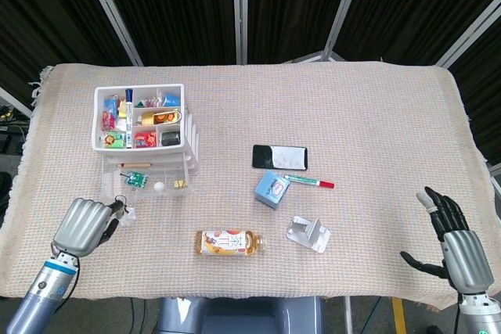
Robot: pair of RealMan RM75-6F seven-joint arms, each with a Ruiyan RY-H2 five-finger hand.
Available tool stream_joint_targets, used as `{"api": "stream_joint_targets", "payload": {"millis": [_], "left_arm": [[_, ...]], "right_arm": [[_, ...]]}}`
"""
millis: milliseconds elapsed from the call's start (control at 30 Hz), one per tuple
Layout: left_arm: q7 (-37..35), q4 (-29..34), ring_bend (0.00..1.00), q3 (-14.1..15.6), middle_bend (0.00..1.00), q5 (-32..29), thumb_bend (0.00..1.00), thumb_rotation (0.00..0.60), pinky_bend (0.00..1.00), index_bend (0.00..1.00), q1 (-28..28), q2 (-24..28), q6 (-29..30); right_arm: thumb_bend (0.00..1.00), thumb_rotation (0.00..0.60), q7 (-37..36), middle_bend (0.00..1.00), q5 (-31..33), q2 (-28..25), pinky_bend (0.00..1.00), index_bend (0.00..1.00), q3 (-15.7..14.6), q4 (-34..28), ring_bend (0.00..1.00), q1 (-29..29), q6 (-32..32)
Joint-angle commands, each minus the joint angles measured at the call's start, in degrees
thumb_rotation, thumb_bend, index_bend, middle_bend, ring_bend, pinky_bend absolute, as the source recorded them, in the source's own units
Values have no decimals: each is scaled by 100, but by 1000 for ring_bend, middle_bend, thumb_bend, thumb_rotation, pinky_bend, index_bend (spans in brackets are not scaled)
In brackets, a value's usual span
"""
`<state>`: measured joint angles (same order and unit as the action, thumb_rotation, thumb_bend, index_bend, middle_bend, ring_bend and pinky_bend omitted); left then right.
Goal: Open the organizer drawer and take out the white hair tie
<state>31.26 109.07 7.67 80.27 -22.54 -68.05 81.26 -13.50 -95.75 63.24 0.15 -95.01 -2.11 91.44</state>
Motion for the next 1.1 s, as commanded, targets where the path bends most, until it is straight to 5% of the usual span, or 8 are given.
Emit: {"api": "stream_joint_targets", "payload": {"millis": [33,267,667,767,867,933,1000,1100], "left_arm": [[-43,-39,1000,-89,1000,-33,542,600,904,525,68,-55,10],[-276,-55,1000,-196,1000,-12,415,600,904,447,188,-101,75],[-468,-515,932,-285,927,525,351,600,797,305,779,-431,1020],[-411,-641,809,-286,765,759,326,600,722,273,1023,-510,1469],[-438,-798,636,-248,549,938,313,600,546,227,1221,-589,1772],[-516,-945,357,-195,260,1032,283,600,331,97,1354,-648,1910],[-603,-1018,136,-126,74,1056,259,600,165,16,1444,-636,1920],[-784,-973,1,-79,0,995,232,600,12,0,1524,-573,1868]], "right_arm": [[7,600,10,0,-32,-2,0,0,-14,-11,0,-4,0],[8,600,65,0,-17,20,0,0,-19,-14,0,2,-14],[7,600,161,0,17,38,0,0,-8,-10,0,1,-34],[7,600,129,0,25,10,0,0,7,-17,0,3,-14],[7,600,108,0,21,-3,0,0,12,-12,0,1,-6],[7,600,118,0,10,-1,0,0,14,-7,0,-5,-8],[7,600,152,0,-5,6,0,0,18,-2,0,-14,-11],[5,600,236,0,-9,4,0,0,23,-6,0,-26,-29]]}}
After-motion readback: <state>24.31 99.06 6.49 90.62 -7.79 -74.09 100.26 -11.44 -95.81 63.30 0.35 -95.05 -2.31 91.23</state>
